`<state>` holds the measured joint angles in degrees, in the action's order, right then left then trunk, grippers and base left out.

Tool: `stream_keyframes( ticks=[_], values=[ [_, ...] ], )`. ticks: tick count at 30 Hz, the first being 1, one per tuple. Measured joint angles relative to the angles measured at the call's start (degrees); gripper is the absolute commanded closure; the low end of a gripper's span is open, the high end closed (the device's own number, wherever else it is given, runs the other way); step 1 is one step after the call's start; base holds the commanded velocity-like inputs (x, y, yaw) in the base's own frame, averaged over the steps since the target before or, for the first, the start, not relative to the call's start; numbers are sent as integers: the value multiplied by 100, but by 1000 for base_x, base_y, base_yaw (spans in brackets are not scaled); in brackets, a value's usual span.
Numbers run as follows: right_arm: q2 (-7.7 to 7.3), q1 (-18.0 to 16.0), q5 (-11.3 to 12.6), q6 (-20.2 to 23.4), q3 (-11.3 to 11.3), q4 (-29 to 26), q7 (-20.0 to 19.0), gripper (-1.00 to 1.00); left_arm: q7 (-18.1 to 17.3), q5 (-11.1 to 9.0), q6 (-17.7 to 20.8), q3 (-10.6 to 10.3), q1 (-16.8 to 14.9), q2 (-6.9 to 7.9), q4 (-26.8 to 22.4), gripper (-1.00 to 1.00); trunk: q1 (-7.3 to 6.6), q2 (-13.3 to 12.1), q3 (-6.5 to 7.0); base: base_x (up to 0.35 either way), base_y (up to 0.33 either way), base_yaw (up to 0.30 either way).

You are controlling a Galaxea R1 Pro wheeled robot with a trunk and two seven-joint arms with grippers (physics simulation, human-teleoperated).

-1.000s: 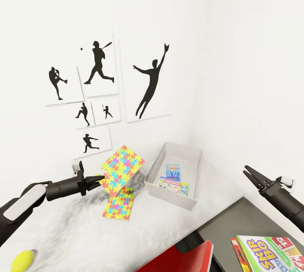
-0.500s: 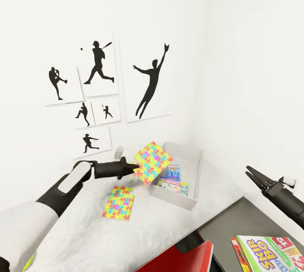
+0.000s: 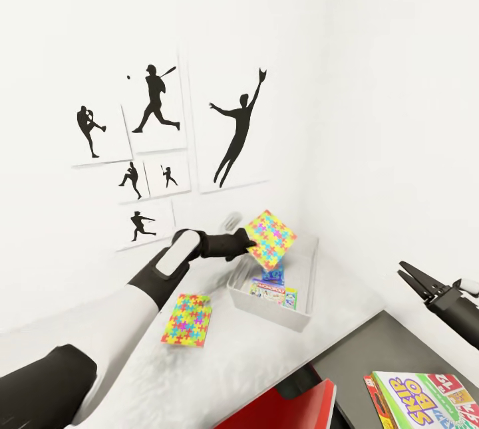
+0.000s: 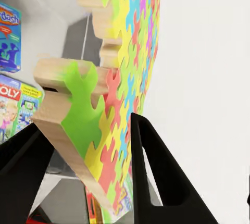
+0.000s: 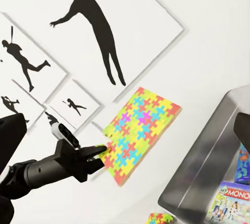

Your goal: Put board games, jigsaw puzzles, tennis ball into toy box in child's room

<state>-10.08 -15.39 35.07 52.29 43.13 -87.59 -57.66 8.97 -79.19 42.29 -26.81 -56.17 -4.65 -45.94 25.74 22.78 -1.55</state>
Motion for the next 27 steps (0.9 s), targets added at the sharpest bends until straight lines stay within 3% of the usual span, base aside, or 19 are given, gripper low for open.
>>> stream_keyframes(
  ticks=[2,6,15,24,27],
  values=[
    [-2,5,17,1,4,-7,-15,-100,87,182,-306,-5,-8,-130,14,100,0,0,0,0,0,0],
    [-10,7,27,5,56,-7,-82,-100,134,282,-683,-32,-10,-324,205,100,0,-1,-3,0,0,0],
    [-11,9,41,286,209,-10,-102,-100,142,301,-993,-98,-11,-534,332,100,0,-1,-78,0,0,0],
    [-11,8,42,321,217,-11,-101,-100,150,304,-1398,-298,-11,-534,336,100,0,-1,-163,0,0,0],
    [-11,8,42,327,223,-8,-101,-100,150,299,-1448,-463,-11,-534,338,100,0,-1,-191,0,0,0]
  ],
)
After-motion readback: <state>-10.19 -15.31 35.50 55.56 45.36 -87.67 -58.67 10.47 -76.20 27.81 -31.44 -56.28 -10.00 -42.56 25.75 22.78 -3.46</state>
